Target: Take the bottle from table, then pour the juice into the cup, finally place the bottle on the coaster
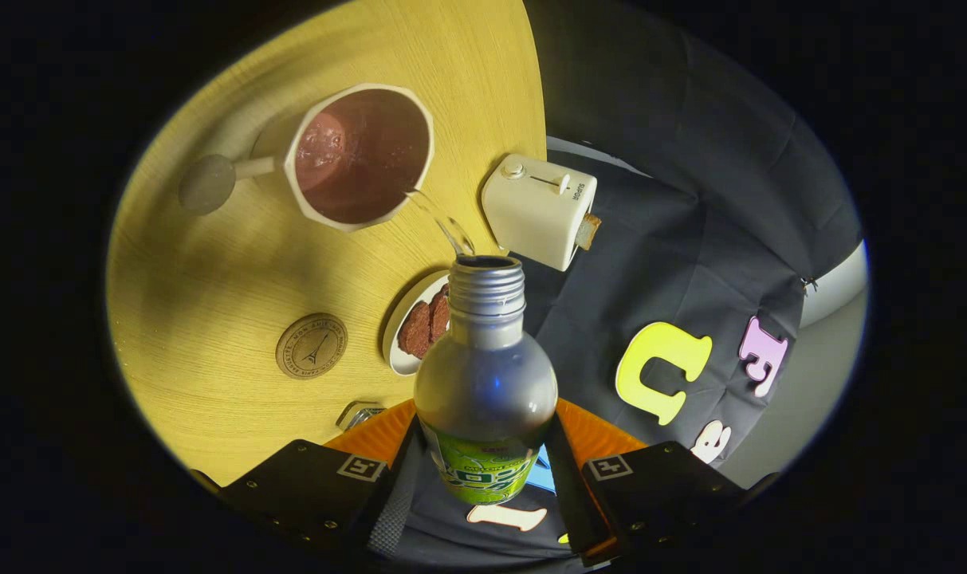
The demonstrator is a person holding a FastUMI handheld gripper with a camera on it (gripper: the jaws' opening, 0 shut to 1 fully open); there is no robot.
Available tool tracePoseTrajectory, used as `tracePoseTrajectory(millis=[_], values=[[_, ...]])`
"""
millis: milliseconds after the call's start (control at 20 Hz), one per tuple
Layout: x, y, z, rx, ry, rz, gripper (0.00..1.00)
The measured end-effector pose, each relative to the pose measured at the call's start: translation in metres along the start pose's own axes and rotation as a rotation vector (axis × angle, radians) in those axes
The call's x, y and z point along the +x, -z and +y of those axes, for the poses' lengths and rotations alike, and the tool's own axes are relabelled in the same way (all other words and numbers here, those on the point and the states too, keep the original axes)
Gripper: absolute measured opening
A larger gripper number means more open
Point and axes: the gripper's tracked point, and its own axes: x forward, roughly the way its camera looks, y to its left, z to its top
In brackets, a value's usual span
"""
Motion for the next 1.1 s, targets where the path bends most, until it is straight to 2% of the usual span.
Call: tracePoseTrajectory(millis=[1100], values=[[-0.004,-0.009,0.01,-0.101,-0.031,-0.008,0.77]])
